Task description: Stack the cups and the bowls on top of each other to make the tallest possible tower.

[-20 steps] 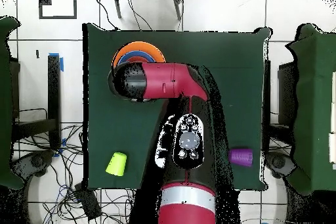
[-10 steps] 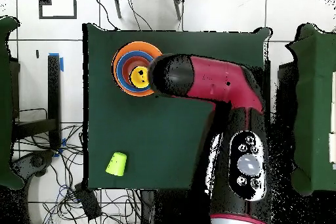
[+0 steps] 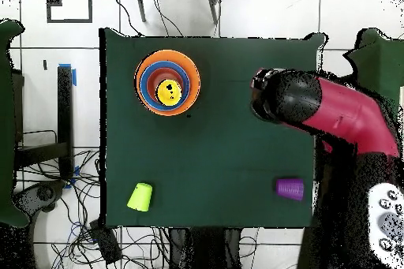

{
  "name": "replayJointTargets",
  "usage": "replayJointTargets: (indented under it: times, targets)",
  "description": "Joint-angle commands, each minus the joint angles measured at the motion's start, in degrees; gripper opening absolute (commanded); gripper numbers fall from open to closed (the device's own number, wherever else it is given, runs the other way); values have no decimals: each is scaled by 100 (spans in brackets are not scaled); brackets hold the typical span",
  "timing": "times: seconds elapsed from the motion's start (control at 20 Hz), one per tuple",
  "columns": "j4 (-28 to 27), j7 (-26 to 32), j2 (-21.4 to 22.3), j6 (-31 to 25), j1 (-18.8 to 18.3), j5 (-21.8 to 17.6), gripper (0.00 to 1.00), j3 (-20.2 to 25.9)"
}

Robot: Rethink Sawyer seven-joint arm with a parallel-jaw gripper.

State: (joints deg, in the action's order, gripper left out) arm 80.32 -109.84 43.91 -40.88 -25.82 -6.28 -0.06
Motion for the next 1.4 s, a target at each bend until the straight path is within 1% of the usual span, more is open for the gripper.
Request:
replayJointTargets:
  times: [0.05,0.15,0.3,0.4,0.5,0.65,0.8,0.9,1.05,1.2,1.4]
  targets:
    - [1088,1605,-12,454,-391,-591,100,948]
    - [1353,1694,111,542,-623,-597,100,1110]
    - [1707,1676,179,732,-967,-665,100,1371]
    - [1884,1663,243,718,-1158,-679,100,1509]
    - [2012,1635,365,689,-1252,-774,100,1568]
    - [2226,1524,395,825,-1438,-893,100,1708]
    - [2483,1315,305,1303,-1674,-1183,100,1809]
    - [2654,1277,249,1528,-1897,-1336,100,1920]
    - [2911,1315,265,1621,-2262,-1488,100,2124]
    - [3184,1458,267,1622,-2708,-1595,100,2455]
    - [3405,1399,126,1919,-3192,-2051,100,2671]
